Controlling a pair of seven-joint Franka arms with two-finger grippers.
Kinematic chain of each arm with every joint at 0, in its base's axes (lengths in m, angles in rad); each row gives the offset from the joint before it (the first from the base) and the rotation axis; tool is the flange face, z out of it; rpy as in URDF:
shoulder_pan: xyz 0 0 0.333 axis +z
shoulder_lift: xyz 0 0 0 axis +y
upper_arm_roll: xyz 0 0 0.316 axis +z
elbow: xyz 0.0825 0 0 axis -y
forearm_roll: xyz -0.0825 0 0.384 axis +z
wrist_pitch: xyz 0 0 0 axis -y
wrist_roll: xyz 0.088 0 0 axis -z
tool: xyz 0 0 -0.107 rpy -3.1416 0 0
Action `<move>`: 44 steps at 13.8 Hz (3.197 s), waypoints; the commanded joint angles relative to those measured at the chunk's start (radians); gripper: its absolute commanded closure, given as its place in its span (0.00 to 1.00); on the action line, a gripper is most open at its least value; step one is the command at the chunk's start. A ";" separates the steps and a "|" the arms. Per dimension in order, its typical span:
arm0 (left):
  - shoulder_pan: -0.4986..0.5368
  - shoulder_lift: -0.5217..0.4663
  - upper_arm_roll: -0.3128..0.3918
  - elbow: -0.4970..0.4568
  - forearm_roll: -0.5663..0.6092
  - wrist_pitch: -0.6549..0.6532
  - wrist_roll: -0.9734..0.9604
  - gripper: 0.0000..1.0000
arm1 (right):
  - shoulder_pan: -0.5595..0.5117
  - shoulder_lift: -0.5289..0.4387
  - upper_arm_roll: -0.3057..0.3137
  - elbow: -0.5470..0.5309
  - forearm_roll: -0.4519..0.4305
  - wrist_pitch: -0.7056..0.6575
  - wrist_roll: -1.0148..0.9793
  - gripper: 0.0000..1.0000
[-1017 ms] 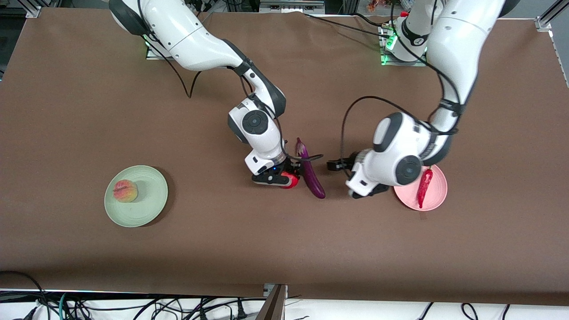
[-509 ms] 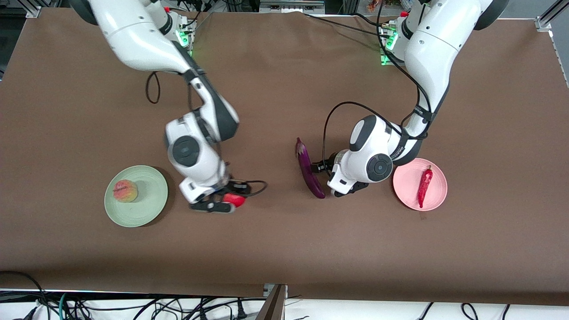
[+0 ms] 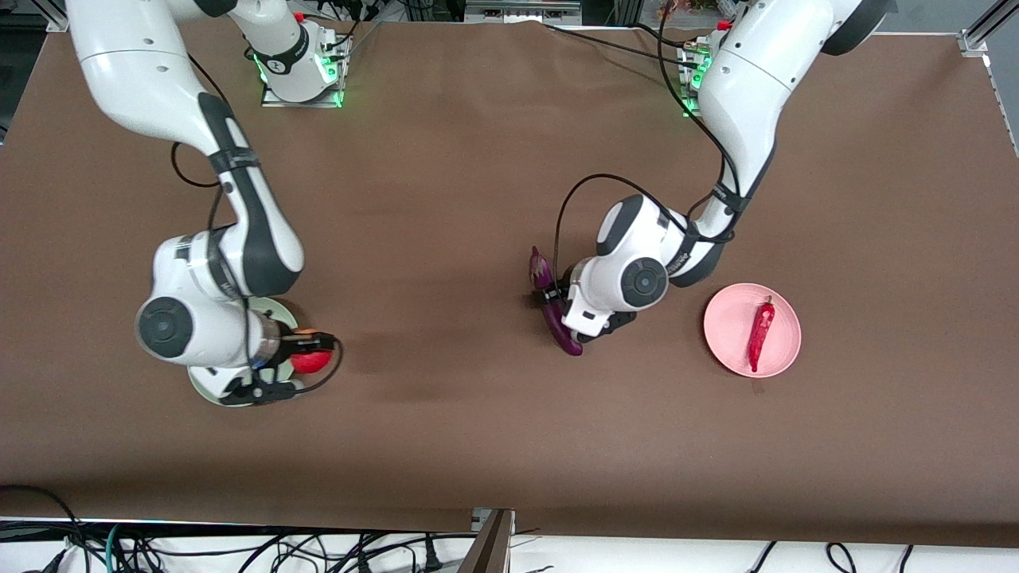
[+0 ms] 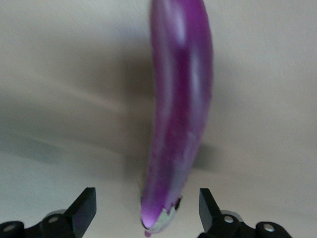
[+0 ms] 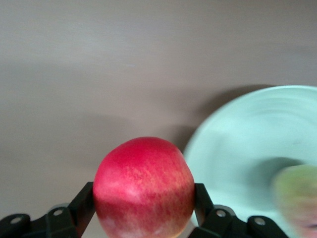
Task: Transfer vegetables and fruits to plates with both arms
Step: 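Lower the pomegranate onto the green plate while the left gripper grasps the eggplant, then carry the eggplant to the pink plate while the right gripper withdraws, then lower the eggplant onto the pink plate and open the left gripper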
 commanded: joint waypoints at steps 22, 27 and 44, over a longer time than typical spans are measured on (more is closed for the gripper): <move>0.390 -0.156 0.026 -0.016 0.074 -0.574 0.581 1.00 | -0.098 -0.053 -0.031 0.042 -0.023 -0.112 -0.131 0.00; 0.493 -0.140 0.026 -0.027 0.128 -0.590 0.728 1.00 | -0.095 -0.220 -0.030 0.042 -0.023 -0.287 -0.129 0.00; 0.525 -0.074 0.026 0.004 0.176 -0.506 0.831 0.00 | -0.132 -0.654 -0.025 -0.188 -0.101 -0.447 -0.133 0.00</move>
